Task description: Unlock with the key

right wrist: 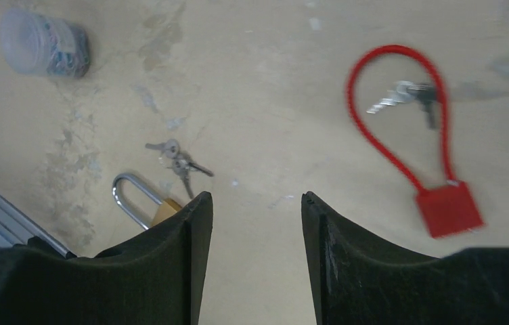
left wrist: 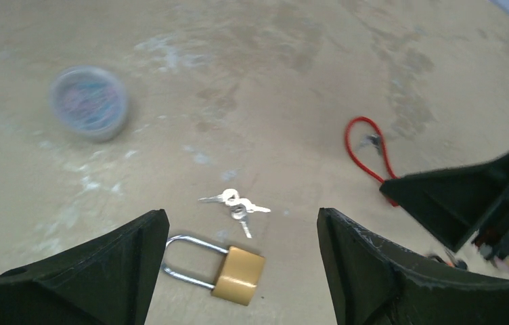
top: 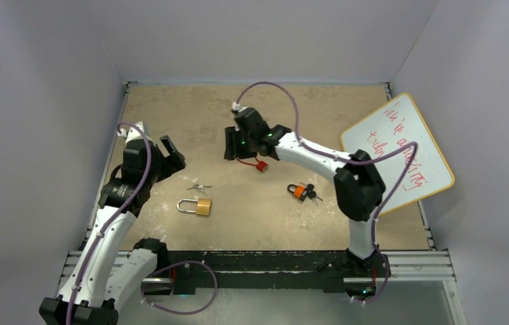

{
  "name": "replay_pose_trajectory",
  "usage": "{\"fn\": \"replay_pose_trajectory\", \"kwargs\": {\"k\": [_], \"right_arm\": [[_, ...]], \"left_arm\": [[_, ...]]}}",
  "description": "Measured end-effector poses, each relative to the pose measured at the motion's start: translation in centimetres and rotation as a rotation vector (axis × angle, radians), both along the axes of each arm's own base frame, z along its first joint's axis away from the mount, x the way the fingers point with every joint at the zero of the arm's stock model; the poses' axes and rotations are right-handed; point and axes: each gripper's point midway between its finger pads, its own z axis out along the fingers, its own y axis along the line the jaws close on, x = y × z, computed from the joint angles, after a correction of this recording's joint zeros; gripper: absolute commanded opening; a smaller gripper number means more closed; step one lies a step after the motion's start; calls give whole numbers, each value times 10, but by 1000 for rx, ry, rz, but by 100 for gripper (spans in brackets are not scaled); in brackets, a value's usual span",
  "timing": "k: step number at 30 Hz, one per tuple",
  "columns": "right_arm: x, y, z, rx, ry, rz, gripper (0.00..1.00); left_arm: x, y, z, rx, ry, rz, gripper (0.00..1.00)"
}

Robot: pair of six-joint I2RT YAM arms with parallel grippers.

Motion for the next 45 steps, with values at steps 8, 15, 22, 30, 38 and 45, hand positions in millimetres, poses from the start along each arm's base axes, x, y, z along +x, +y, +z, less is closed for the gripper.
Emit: {"fn": "replay_pose_trajectory", "kwargs": {"k": [8, 15, 22, 30, 38, 45], "right_arm": [[-72, 107, -47, -101, -38, 290, 53], [-93, 139, -82, -218, -85, 432, 53], [-67, 141, -96, -329, -188, 430, 41], [-61, 144, -102, -376, -247, 521, 40], [-59, 154, -107, -372, -270, 574, 37], [-60, 158, -107, -380, -295, 602, 16]], "left_arm": [[-40, 72, 12, 121, 74, 415, 82], [-61, 100, 38, 151, 3, 566, 82], [-66, 103, 36, 169, 16, 570, 80], [-66, 102, 37, 167, 13, 566, 80], [-65, 101, 38, 161, 12, 560, 80], [-59, 95, 38, 145, 10, 532, 80]]}}
